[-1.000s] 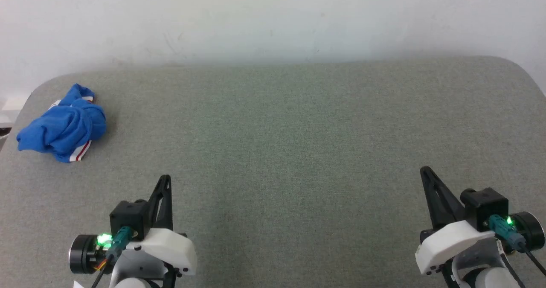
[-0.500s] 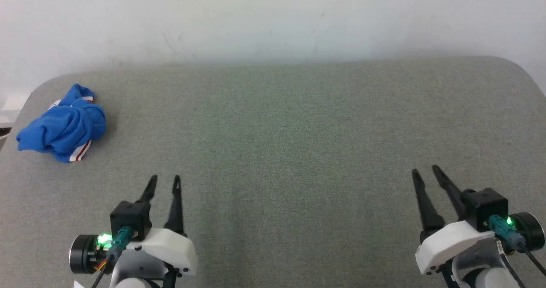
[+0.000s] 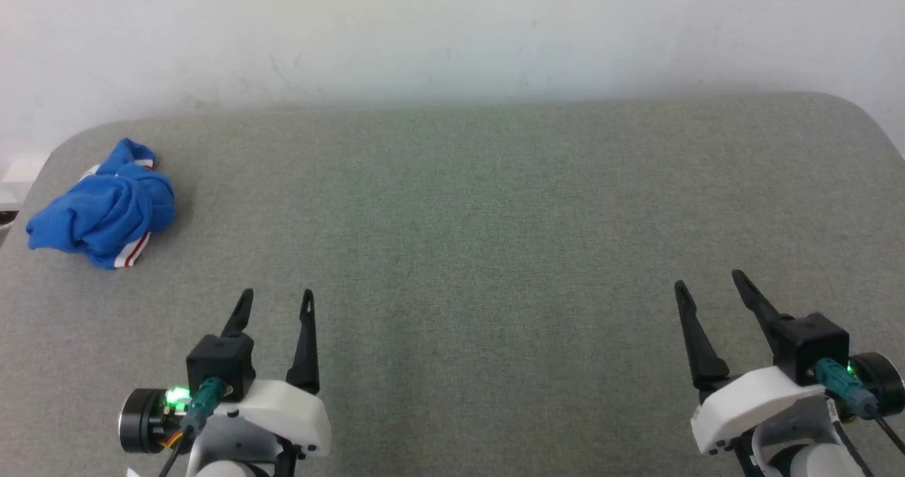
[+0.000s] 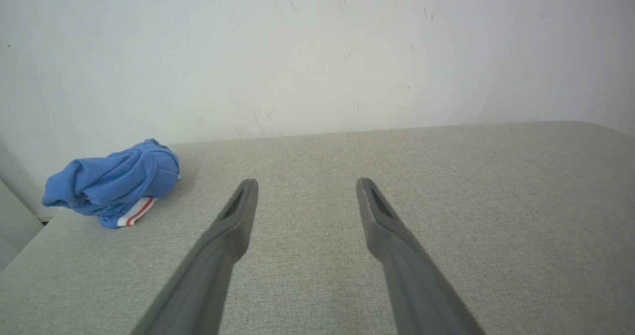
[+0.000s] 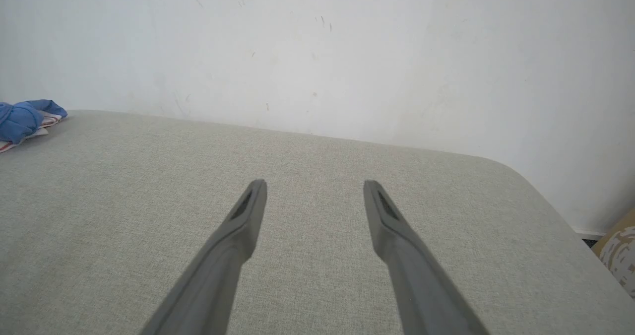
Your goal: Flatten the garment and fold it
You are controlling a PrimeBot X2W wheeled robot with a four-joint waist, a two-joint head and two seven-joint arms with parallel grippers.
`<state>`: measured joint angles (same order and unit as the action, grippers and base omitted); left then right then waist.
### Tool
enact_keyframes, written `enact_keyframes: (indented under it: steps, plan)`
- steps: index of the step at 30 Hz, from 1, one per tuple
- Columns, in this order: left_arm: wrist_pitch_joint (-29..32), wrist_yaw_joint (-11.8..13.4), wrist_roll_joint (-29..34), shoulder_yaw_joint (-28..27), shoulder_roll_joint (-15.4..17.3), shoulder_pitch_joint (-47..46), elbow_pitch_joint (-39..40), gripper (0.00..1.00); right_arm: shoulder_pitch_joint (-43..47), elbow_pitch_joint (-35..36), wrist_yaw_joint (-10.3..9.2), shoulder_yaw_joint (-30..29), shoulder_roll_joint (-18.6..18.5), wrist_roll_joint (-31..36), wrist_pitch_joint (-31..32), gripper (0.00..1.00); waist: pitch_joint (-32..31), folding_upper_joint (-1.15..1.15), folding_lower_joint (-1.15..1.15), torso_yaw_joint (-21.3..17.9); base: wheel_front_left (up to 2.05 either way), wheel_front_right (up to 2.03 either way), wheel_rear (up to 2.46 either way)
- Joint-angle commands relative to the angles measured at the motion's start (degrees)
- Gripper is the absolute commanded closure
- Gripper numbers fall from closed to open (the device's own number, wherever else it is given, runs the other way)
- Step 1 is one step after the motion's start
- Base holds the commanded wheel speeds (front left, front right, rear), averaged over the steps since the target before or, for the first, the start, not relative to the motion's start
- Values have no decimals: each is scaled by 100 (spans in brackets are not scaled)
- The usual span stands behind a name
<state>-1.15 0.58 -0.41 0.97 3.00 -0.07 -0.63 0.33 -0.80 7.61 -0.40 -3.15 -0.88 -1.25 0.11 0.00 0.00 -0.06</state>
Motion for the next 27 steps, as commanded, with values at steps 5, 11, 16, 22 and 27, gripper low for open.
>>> enact_keyframes:
  steps: [5,11,16,22,27]
  plan:
    - [-114,85,-54,48,-2,31,-16,0,-4,0,-2,-34,5,-81,-105,0,4,0,0,18,0,0,0]
    - [-186,128,-68,74,-3,42,-19,0,16,10,-2,15,6,-92,-177,0,3,0,0,92,0,0,0]
    - [-234,156,-69,81,-3,56,-9,0,28,7,-3,26,7,-110,-225,0,-1,0,0,171,0,0,0]
    - [-305,185,-76,71,-3,83,0,0,40,-14,-3,4,8,-141,-296,0,-11,0,0,335,0,0,0]
    - [-365,201,-79,69,-4,107,-1,0,51,-22,-4,12,9,-155,-356,0,-23,0,0,502,0,0,0]
